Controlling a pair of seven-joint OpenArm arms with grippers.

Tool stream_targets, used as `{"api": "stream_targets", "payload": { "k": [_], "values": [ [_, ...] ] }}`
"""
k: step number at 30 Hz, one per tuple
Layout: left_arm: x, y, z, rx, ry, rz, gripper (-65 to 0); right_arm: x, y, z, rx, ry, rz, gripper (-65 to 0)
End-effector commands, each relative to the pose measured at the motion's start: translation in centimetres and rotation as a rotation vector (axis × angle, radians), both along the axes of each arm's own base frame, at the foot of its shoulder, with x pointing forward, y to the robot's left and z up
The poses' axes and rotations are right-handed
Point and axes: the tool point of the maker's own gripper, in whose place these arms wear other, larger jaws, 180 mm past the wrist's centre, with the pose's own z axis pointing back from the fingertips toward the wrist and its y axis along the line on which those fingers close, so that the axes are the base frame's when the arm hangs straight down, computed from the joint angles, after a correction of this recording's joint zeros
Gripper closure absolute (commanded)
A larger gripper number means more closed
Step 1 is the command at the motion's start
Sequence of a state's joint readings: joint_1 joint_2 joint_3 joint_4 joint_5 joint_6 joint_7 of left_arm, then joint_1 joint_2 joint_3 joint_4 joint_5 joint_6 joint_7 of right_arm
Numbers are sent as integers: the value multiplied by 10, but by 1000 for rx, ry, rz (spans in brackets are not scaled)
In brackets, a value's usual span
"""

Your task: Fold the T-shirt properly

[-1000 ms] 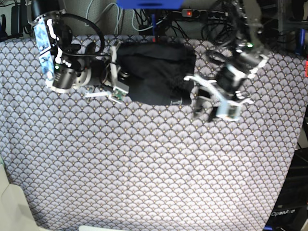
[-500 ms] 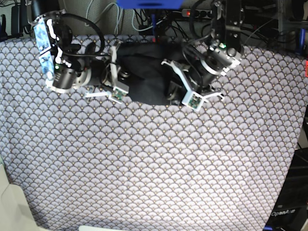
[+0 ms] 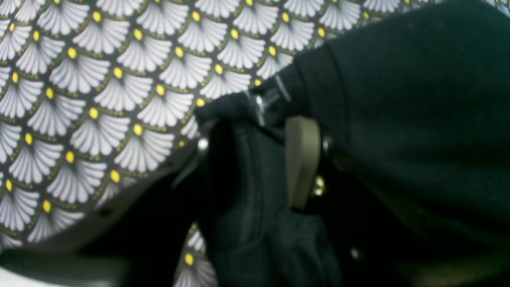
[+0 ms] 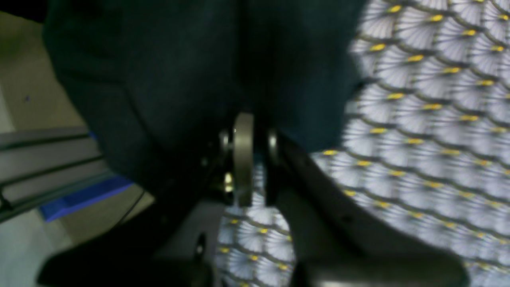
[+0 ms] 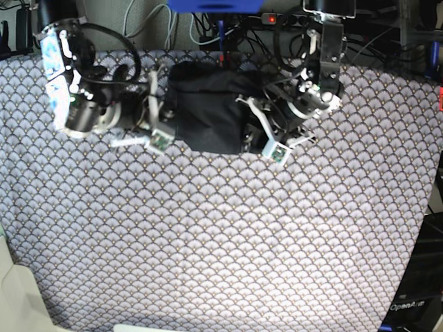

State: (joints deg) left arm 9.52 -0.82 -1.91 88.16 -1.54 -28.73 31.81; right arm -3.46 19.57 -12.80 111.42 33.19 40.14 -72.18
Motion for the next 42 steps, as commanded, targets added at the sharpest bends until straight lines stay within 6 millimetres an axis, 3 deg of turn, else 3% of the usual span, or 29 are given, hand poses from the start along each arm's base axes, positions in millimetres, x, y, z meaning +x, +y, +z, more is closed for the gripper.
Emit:
{"api": "stream_targets", "payload": {
  "k": [1,5,10,27,32,34,42],
  "values": [
    [1,-1,7,-2,-18,-3,-238,11,6,18,39,-62,8,-26],
    [-9,-1,14,-2,-31,-5,-238,25,10,30,49,-104,10,-26],
    [-17,-2,26,-4,-60,-9,-238,20,26,30,94,-90,14,-26],
    [-13,6,24,18,-61,-8,-238,-54,43,-7,221,92,-25,-26],
    [-21,7,5,21,-4,-6,-238,-52,37,-11,211,94,-33,-26],
    [-23,8,0,23,9,-6,-238,-42,34,-8,202,70,-29,-26],
    [-29,22,-6,61,23,-15,-238,-23,26,0,180,18,-21,-26]
  ]
}}
